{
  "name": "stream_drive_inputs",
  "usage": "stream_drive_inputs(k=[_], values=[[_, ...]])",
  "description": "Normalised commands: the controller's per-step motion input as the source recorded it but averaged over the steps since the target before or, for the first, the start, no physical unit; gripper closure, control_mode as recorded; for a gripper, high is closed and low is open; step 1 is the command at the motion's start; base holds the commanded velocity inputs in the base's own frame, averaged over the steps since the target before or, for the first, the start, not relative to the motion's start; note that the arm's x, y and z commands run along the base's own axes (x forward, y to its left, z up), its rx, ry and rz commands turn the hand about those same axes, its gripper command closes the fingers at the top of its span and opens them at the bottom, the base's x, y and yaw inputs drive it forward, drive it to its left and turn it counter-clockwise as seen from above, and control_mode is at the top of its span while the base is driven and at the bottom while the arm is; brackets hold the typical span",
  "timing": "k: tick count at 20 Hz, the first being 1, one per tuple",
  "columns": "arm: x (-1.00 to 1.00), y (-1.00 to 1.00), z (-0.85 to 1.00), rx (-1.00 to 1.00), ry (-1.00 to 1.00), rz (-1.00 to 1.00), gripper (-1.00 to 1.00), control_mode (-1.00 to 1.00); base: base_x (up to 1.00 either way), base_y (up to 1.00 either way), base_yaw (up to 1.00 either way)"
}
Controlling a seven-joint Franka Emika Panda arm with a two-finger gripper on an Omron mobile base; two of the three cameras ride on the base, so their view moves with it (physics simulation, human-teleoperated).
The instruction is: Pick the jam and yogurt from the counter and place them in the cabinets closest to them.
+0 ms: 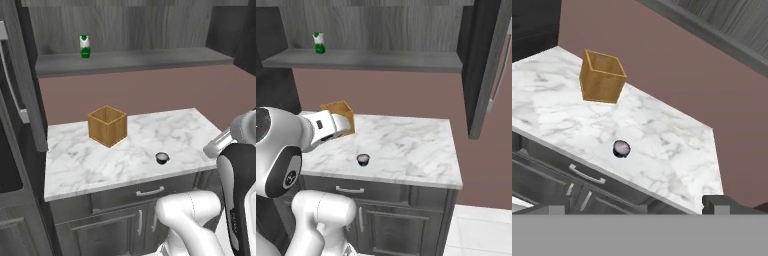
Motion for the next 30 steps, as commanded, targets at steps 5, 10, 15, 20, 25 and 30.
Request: stream_drive_inputs(k=[5, 10, 15, 20, 25, 30], values=[[0.0, 0.0, 0.0, 0.0, 0.0, 0.0, -1.0, -1.0, 0.11, 0.0, 0.0], [0.0, 0.0, -0.04, 0.0, 0.0, 0.0, -1.0, -1.0, 0.0, 0.0, 0.0], [0.04, 0.0, -0.3, 0.01, 0.0, 0.0, -1.0, -1.0, 0.0, 0.0, 0.0], [0.05, -0.01, -0.33, 0.04, 0.0, 0.0, -1.0, -1.0, 0.0, 0.0, 0.0], [0.14, 0.0, -0.35, 0.02, 0.0, 0.0, -1.0, -1.0, 0.0, 0.0, 0.0], [0.28, 0.03, -0.39, 0.0, 0.0, 0.0, -1.0, -1.0, 0.0, 0.0, 0.0]])
